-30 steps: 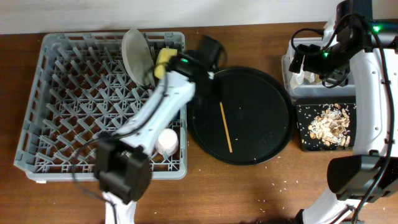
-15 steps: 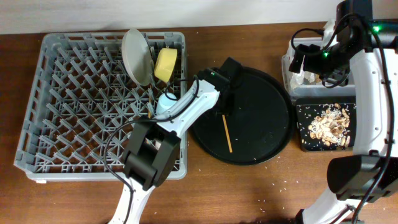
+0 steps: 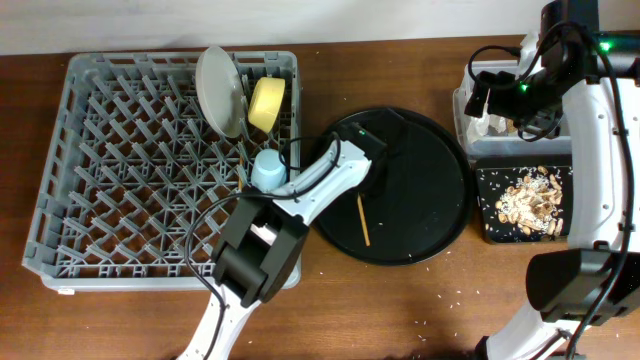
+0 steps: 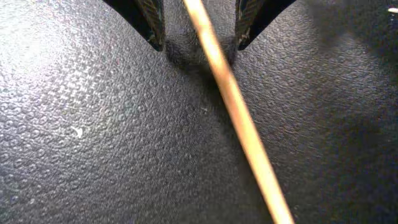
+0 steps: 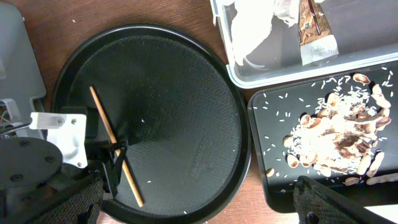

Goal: Sort waste into correct bins and load items into the dishwasher rack
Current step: 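Grasp second wooden chopstick on black tray with left gripper, then place second chopstick into dish rack with left gripper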

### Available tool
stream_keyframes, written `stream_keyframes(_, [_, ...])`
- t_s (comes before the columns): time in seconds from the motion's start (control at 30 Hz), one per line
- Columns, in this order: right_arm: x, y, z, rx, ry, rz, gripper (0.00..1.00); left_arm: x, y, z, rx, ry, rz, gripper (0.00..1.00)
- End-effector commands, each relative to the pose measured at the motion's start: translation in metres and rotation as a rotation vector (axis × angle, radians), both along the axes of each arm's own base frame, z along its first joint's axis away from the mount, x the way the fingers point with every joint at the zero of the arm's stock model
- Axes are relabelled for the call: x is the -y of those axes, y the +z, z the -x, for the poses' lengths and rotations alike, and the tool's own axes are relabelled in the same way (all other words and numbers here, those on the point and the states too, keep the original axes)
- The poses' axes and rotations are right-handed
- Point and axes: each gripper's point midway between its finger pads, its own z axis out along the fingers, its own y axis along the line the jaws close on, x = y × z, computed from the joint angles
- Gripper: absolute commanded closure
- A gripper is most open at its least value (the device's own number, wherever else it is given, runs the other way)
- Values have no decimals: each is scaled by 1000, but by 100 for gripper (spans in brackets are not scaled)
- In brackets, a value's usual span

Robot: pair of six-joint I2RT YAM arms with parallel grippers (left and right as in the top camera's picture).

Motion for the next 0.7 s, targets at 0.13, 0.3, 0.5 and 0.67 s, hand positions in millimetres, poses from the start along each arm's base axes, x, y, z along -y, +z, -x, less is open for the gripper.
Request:
stream_keyframes(0.13, [0, 9, 0, 25, 5, 16, 1, -9, -24, 2, -30, 12, -53, 74])
stream_keyframes(0.3, [0, 9, 0, 25, 5, 16, 2, -9, -24, 2, -31, 11, -51, 100])
stream_keyframes(0.5, [0, 9, 0, 25, 5, 16, 2, -11, 1, -1, -33, 14, -54, 100])
stream_keyframes(0.67, [0, 9, 0, 25, 5, 16, 1, -42, 88, -23, 13, 42, -49, 100])
